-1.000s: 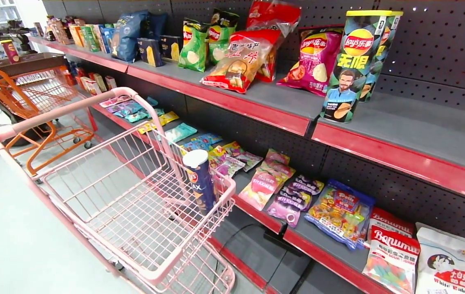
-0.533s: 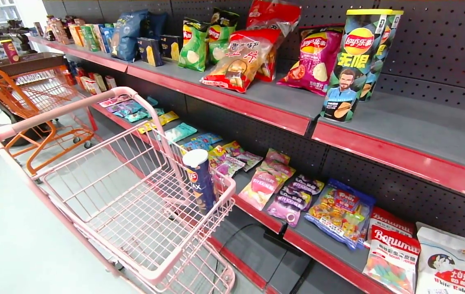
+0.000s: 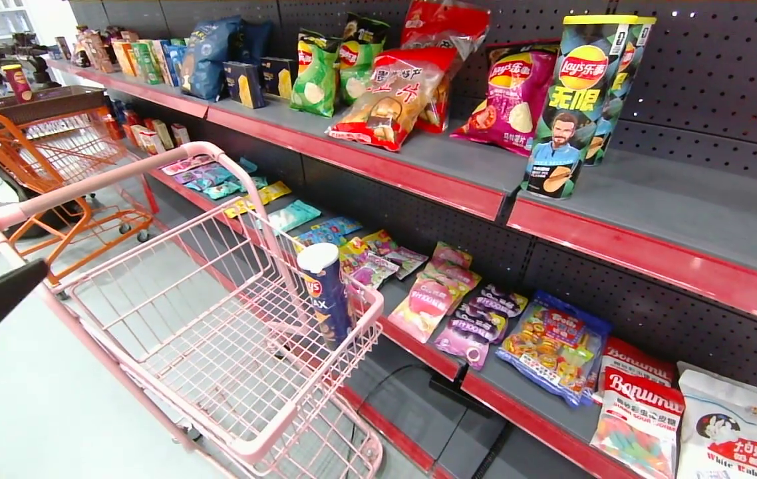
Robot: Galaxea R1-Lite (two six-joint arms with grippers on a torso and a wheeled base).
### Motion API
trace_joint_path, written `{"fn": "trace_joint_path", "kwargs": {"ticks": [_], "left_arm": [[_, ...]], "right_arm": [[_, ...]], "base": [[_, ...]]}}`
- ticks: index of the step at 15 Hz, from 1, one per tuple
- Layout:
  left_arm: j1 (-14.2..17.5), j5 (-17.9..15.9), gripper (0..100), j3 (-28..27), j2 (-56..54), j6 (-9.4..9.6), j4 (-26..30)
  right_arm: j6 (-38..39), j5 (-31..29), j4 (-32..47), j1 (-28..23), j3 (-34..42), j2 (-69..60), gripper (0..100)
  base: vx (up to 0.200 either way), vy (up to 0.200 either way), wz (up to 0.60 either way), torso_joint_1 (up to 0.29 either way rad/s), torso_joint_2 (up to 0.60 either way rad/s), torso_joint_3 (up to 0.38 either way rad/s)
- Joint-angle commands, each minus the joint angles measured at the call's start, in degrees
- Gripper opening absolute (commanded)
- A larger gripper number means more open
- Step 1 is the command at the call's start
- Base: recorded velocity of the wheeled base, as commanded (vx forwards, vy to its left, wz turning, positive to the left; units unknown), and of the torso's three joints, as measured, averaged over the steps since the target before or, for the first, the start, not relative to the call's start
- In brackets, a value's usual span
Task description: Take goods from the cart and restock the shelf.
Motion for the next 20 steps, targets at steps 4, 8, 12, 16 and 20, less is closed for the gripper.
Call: {"fn": "trace_joint_path", "kwargs": {"ticks": [4, 8, 12, 16, 20], "left_arm": [[3.11, -21.0, 100, -4.36, 37.5, 14.83, -11.14], [2.41, -25.57, 100, -5.86, 51.47, 18.08, -24.32], [-1.55, -28.38, 100, -10.34, 60.7, 18.08, -29.33], [-6.03, -28.38, 100, -18.16, 67.91, 17.73, -30.3], [-9.54, -27.94, 100, -23.26, 72.57, 16.59, -30.47]], "right_arm": [[-0.14, 0.02, -0.01, 0.0, 0.0, 0.07, 100], [-0.14, 0.02, -0.01, 0.0, 0.0, 0.07, 100], [-0.23, 0.11, -0.01, 0.0, 0.0, 0.07, 100], [-0.32, 0.11, -0.01, 0.0, 0.0, 0.07, 100], [-0.32, 0.11, -0.01, 0.0, 0.0, 0.07, 100]], "base": [[0.0, 0.0, 0.0, 0.0, 0.0, 0.0], [0.0, 0.0, 0.0, 0.0, 0.0, 0.0], [0.0, 0.0, 0.0, 0.0, 0.0, 0.0], [0.0, 0.0, 0.0, 0.0, 0.0, 0.0], [0.0, 0.0, 0.0, 0.0, 0.0, 0.0]]}}
